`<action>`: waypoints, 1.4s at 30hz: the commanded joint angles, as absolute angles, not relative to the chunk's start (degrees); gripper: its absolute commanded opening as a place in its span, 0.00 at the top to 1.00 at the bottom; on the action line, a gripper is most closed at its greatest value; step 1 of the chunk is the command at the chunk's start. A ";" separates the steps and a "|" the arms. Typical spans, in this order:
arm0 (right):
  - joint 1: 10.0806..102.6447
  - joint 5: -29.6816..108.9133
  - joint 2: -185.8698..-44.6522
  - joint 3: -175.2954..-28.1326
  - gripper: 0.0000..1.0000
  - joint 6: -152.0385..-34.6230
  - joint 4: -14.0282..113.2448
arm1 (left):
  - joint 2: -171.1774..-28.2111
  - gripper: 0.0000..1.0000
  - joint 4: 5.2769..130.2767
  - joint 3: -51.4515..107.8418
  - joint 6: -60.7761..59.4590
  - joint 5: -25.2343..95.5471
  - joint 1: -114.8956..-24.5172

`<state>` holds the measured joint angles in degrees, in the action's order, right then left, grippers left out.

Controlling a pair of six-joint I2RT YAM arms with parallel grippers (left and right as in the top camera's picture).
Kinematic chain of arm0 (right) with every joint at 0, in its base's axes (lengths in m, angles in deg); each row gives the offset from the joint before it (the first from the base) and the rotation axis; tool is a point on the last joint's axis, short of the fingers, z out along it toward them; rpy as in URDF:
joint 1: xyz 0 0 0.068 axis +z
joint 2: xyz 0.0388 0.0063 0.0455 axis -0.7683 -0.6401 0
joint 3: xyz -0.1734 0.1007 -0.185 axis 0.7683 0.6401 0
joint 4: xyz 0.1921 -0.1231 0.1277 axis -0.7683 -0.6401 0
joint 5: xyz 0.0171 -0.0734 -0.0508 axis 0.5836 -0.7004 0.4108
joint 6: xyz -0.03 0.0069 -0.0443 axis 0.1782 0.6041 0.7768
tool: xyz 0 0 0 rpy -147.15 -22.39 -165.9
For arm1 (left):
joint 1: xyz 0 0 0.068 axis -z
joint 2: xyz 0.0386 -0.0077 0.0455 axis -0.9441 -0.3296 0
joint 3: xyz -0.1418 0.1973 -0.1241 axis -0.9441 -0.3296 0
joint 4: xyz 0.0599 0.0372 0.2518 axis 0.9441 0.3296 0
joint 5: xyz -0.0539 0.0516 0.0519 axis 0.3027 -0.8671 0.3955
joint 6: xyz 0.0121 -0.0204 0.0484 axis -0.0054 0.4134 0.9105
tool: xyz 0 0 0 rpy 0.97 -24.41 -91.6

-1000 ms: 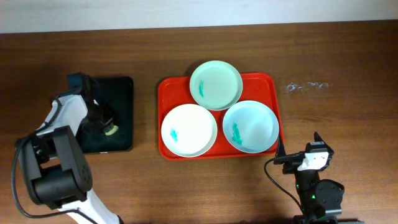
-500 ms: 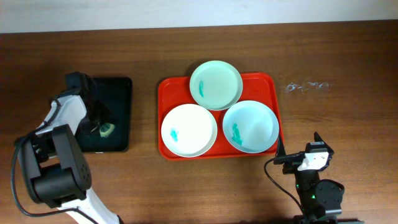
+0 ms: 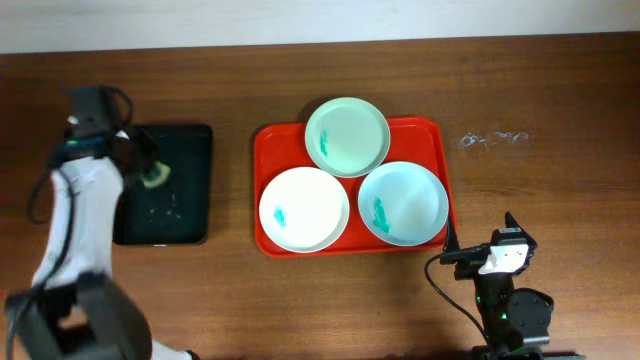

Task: Clean dirty plates on tray and stack at the side
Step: 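Reach the left gripper into the black tray and grasp the sponge, then carry the sponge with the left gripper onto the lower-left white plate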

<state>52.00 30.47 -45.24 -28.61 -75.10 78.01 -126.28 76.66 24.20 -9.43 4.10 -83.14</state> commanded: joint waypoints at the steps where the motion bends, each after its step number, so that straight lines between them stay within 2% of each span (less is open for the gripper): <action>1: 51.59 29.79 -44.85 -28.15 0.02 -75.15 77.84 | -134.65 1.00 76.12 19.30 -6.66 0.21 -82.68; 4: 51.59 29.79 -44.85 -28.15 0.02 -75.15 77.84 | -130.57 1.00 83.68 24.74 -5.28 2.70 -82.55; 8: 51.59 29.79 -44.85 -28.15 0.01 -75.15 77.84 | -118.02 1.00 86.85 27.71 -5.24 17.32 -80.14; 10: 51.59 29.79 -44.85 -28.15 0.02 -75.15 77.84 | -114.31 1.00 88.20 27.67 -5.24 18.74 -76.41; 13: 51.59 29.79 -44.85 -28.15 0.02 -75.15 77.84 | -114.66 1.00 90.87 25.55 -5.26 18.72 -66.15; 18: 51.59 29.79 -44.85 -28.15 0.02 -75.15 77.84 | -123.81 1.00 78.08 15.34 -12.78 17.12 -46.68; 23: 51.59 29.79 -44.85 -28.15 0.02 -75.15 77.84 | -133.19 0.99 69.32 14.84 -16.28 15.35 -39.58; 28: 51.59 29.79 -44.85 -28.15 0.02 -75.15 77.84 | -132.56 0.11 71.07 19.12 -16.03 15.40 -41.28; 30: 51.59 29.79 -44.85 -28.15 0.02 -75.15 77.84 | -130.22 0.00 76.60 23.78 -16.03 15.42 -43.16; 35: 51.59 29.79 -44.85 -28.15 0.02 -75.15 77.84 | -120.58 0.01 88.20 33.86 -11.38 15.14 -52.47; 38: 51.59 29.79 -44.85 -28.15 0.02 -75.15 77.84 | -115.97 0.01 95.87 33.88 -6.75 6.22 -59.12; 42: 51.59 29.79 -44.85 -28.15 0.02 -75.15 77.84 | -115.90 0.01 103.11 31.12 -7.14 7.11 -63.64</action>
<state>52.00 30.49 -45.22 -28.61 -75.10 78.01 -115.18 101.32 33.53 -8.91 8.38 -62.55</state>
